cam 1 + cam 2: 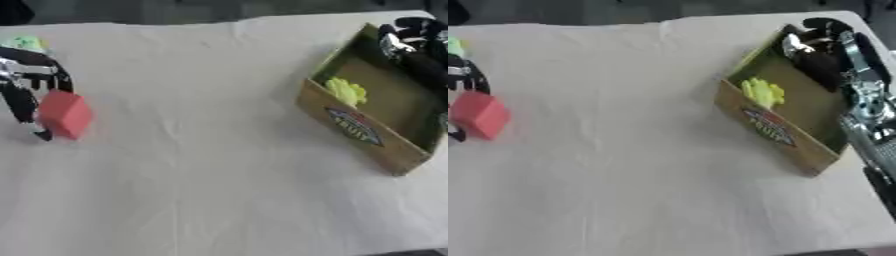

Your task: Pick up the objects with one hand, pass them to the other hand, and then place them into the box on the other side of the table.

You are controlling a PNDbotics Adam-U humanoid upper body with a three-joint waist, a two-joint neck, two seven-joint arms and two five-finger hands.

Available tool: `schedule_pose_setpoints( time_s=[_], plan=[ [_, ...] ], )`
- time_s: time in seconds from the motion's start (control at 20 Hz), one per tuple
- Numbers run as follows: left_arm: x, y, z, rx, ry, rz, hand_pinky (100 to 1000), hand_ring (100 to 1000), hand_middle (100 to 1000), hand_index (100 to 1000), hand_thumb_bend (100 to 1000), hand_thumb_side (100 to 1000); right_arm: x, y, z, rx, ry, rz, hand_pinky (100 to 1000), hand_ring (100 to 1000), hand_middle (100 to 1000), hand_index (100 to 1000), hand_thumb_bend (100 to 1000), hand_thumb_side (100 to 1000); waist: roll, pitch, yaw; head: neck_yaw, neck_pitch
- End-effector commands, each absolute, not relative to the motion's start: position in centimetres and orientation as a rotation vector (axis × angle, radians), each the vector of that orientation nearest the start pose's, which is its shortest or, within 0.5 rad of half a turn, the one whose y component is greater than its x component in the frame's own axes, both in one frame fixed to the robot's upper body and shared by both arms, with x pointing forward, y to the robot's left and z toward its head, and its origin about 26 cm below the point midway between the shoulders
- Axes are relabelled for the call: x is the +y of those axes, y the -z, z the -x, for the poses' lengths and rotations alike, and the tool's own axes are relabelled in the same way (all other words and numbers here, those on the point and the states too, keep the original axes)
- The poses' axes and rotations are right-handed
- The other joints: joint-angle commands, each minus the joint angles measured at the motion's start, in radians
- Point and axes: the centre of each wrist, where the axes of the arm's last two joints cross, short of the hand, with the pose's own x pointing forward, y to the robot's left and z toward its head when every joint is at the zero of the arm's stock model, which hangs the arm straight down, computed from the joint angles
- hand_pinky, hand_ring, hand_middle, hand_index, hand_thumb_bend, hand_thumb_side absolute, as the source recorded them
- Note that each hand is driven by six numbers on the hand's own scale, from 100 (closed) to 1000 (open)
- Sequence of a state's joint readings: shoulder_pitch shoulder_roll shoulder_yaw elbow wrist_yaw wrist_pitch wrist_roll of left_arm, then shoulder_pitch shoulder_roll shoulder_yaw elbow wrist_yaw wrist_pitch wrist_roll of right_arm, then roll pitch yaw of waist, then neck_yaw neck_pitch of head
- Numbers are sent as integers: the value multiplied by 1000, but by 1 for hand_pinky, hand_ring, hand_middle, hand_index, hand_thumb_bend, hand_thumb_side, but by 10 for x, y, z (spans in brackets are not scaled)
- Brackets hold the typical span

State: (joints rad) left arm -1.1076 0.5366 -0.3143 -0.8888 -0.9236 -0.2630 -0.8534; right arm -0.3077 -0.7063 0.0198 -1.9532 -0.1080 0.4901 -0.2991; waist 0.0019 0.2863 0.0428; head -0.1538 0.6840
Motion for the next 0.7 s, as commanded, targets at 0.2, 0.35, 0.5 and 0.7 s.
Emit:
schedule_pose_setpoints(
  time_s=[0.2,0.35,0.5,0.7],
  plan=[
    [279,-277,-485,-895,1958,-808,673,715,655,713,651,166,-315,-242,-299,-1811,-263,694,982,762,732,851,213,575,-3,-15,-2,-6,-1],
    [279,-277,-485,-911,1944,-812,670,710,651,709,573,187,-316,-241,-299,-1808,-262,696,982,762,732,850,212,575,-4,-15,-1,-9,-2],
    [280,-277,-485,-925,1928,-814,668,705,645,699,484,176,-316,-240,-299,-1806,-262,697,982,762,732,850,213,574,-4,-16,-1,-11,-1],
    [280,-278,-485,-940,1906,-810,664,697,636,683,430,177,-316,-240,-299,-1806,-262,697,982,762,732,850,212,574,-5,-18,-1,-16,-1]
  ],
)
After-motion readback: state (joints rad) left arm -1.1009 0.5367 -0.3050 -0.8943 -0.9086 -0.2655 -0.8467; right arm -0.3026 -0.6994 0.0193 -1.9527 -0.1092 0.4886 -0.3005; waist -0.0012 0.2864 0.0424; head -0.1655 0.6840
